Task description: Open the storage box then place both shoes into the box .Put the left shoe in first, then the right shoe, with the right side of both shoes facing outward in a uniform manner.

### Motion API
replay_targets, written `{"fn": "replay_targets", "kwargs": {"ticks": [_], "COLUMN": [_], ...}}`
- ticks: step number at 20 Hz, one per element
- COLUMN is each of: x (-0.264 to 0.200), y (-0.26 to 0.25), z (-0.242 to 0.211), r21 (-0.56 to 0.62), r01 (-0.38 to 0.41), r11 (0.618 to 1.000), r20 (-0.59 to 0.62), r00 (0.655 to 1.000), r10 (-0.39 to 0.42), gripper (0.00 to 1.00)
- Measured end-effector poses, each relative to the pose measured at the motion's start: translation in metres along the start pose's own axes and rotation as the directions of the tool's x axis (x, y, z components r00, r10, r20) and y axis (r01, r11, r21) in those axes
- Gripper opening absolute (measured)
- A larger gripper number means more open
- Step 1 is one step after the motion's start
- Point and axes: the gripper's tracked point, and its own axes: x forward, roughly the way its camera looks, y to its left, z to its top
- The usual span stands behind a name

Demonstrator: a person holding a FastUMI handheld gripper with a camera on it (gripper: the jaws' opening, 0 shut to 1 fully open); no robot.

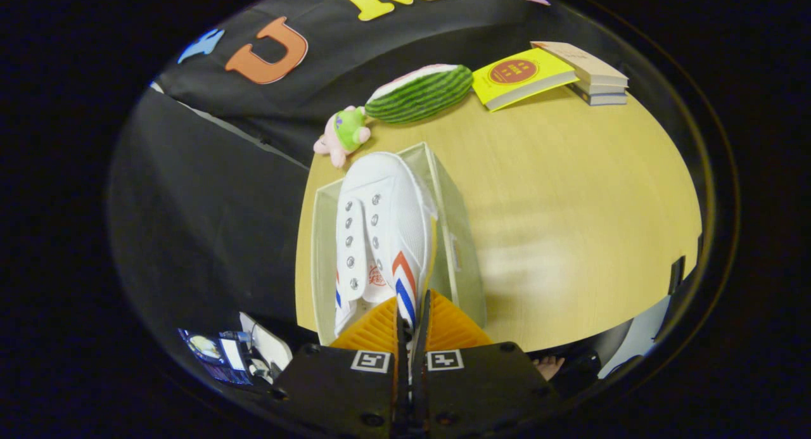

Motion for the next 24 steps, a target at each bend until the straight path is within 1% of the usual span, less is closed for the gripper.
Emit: {"fn": "replay_targets", "kwargs": {"ticks": [2, 3, 4, 5, 7, 9, 11, 13, 16, 17, 19, 20, 21, 22, 23, 24], "x": [0.003, -0.003, -0.003, -0.003, -0.002, -0.008, -0.020, -0.031, -0.044, -0.049, -0.066, -0.077, -0.093, -0.099, -0.116, -0.133], "y": [-0.002, 0.002, 0.004, 0.005, 0.003, 0.014, 0.015, 0.020, 0.017, 0.016, 0.017, 0.019, 0.018, 0.005, 0.000, -0.005], "z": [0.000, -0.001, 0.001, 0.001, 0.001, 0.008, 0.021, 0.027, 0.042, 0.044, 0.053, 0.058, 0.063, 0.081, 0.090, 0.098], "r21": [-0.002, -0.006, -0.012, -0.023, -0.019, -0.032, -0.067, -0.092, -0.140, -0.154, -0.186, -0.221, -0.256, -0.276, -0.285, -0.290], "r01": [0.015, 0.016, 0.004, -0.003, -0.011, -0.050, -0.054, -0.062, -0.040, -0.031, -0.026, -0.022, 0.001, 0.037, 0.067, 0.091], "r11": [1.000, 1.000, 1.000, 1.000, 1.000, 0.998, 0.996, 0.994, 0.989, 0.988, 0.982, 0.975, 0.967, 0.961, 0.956, 0.953], "r20": [0.004, 0.013, 0.020, 0.023, 0.027, 0.055, 0.110, 0.161, 0.246, 0.266, 0.333, 0.373, 0.422, 0.486, 0.553, 0.613], "r00": [1.000, 1.000, 1.000, 1.000, 1.000, 0.997, 0.992, 0.984, 0.966, 0.961, 0.939, 0.922, 0.900, 0.867, 0.826, 0.782], "r10": [-0.015, -0.016, -0.004, 0.003, 0.012, 0.051, 0.061, 0.077, 0.074, 0.071, 0.088, 0.106, 0.111, 0.107, 0.107, 0.112], "gripper": [0.11, 0.17, 0.20, 0.30, 0.41, 0.41, 0.51, 0.52, 0.62, 0.62, 0.62, 0.62, 0.62, 0.64, 0.68, 0.68]}}
